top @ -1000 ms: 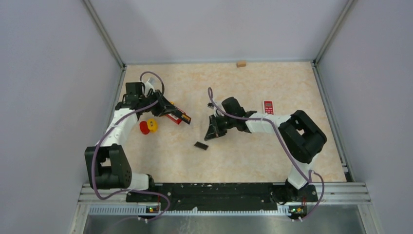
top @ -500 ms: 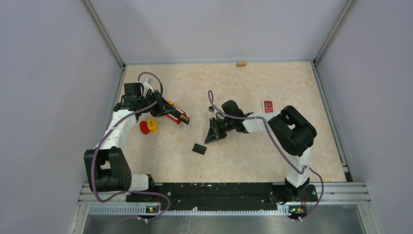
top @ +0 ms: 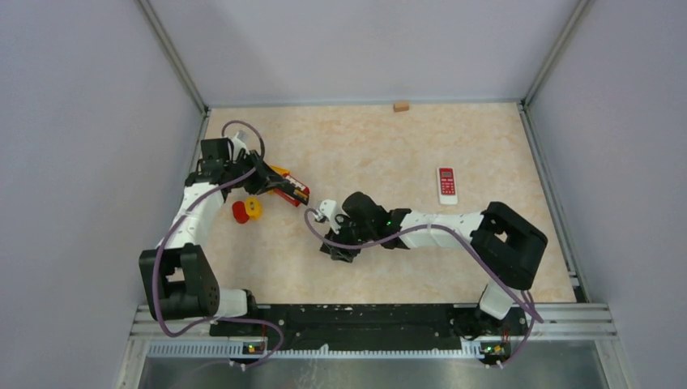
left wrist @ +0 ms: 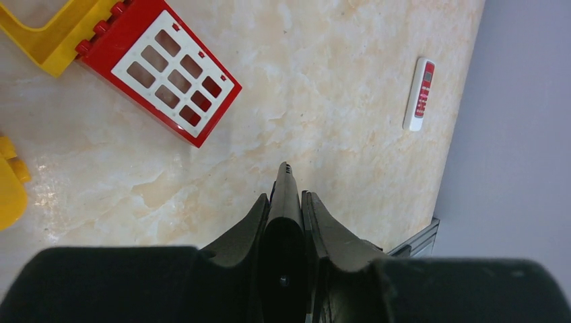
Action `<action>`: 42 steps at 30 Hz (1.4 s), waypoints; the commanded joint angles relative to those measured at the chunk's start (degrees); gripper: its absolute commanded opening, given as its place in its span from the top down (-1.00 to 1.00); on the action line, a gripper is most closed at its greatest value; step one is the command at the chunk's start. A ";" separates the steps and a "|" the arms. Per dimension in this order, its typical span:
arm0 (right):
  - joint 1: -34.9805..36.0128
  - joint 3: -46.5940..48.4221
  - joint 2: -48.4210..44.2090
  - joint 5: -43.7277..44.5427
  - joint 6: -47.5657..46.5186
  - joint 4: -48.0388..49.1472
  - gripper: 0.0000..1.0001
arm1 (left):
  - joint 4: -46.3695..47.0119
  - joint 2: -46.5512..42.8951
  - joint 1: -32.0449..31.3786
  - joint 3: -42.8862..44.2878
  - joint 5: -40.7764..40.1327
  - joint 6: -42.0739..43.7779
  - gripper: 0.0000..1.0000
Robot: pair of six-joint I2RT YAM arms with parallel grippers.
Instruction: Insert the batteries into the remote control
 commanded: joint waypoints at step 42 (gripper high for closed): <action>6.09 -4.54 1.85 9.60 -36.72 7.28 0.26 | 2.75 -0.06 2.72 0.73 4.72 -0.54 1.00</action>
